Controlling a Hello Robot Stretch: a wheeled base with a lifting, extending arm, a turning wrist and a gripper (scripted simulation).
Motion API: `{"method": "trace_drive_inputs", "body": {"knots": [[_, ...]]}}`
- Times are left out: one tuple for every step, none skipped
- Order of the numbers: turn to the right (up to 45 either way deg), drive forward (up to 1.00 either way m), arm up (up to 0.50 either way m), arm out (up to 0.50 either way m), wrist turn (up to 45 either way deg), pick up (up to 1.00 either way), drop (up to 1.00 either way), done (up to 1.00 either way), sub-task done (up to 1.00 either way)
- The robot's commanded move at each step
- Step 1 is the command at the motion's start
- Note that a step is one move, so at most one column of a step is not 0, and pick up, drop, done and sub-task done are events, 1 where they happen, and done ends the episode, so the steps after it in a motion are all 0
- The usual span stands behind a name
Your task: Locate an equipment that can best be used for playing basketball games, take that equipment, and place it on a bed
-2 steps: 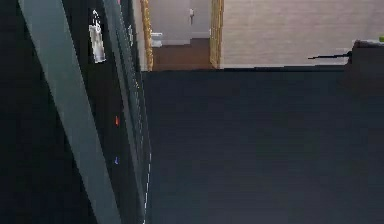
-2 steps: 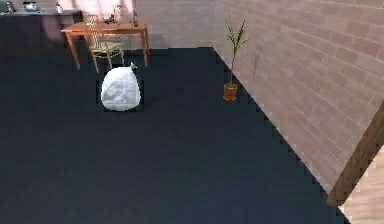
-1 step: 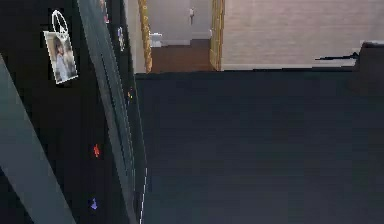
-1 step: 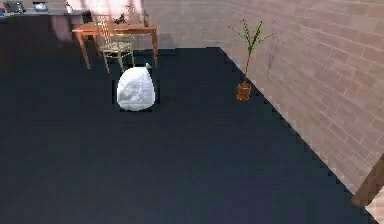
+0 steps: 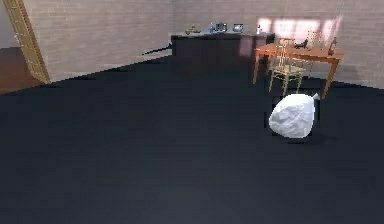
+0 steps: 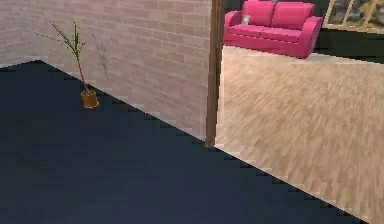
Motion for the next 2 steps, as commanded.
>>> {"method": "trace_drive_inputs", "body": {"knots": [[15.0, 0.0, 0.0, 0.0, 0.0, 0.0, 0.0, 0.0, 0.0], [0.0, 0.25, 0.0, 0.0, 0.0, 0.0, 0.0, 0.0, 0.0]]}}
